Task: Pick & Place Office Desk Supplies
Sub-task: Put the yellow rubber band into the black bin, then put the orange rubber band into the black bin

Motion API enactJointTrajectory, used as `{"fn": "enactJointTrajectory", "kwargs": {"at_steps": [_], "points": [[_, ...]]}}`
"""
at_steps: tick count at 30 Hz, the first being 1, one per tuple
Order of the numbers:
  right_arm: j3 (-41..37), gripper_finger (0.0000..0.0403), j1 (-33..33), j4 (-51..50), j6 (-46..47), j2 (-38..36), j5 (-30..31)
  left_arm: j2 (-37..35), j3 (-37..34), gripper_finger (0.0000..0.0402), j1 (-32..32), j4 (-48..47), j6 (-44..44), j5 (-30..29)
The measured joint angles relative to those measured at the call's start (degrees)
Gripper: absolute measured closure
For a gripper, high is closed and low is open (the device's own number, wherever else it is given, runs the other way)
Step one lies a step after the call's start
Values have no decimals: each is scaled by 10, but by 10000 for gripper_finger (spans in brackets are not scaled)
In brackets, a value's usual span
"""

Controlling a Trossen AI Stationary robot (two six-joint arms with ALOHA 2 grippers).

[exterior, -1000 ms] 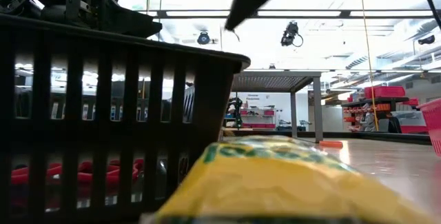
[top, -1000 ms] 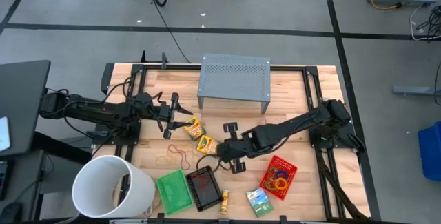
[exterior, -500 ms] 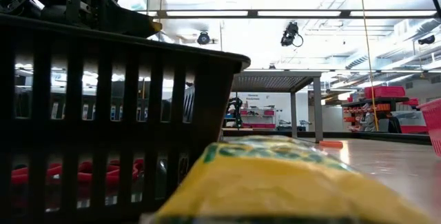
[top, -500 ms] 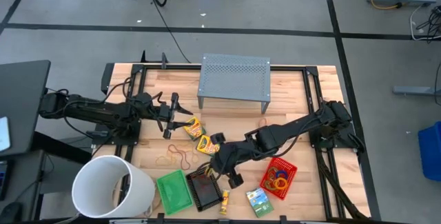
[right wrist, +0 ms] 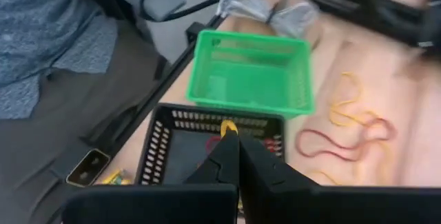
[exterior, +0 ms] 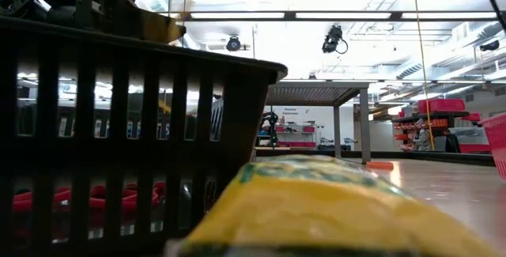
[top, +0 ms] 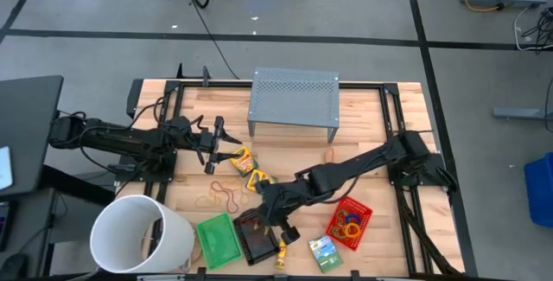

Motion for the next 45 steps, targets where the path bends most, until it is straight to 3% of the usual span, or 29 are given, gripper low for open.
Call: {"fn": "enactJointTrajectory", "kwargs": {"at_steps": [6,11,25,31,36,40,45], "points": [[-1,403,-13,14,0,41,-45,0,0,216,0,-2,2,-4],[0,387,-18,14,22,54,-45,0,0,216,0,-7,1,-4],[0,193,-22,-148,97,55,123,0,0,216,0,-14,-2,-4],[0,187,-32,-309,158,55,181,0,0,216,0,-18,-2,-4],[0,201,-39,-377,186,55,195,0,0,216,0,-18,-2,-1],[0,205,-45,-343,172,55,188,0,0,216,-1,-18,-2,2],[0,206,-49,-155,98,54,90,0,0,216,-1,-19,-3,9]]}}
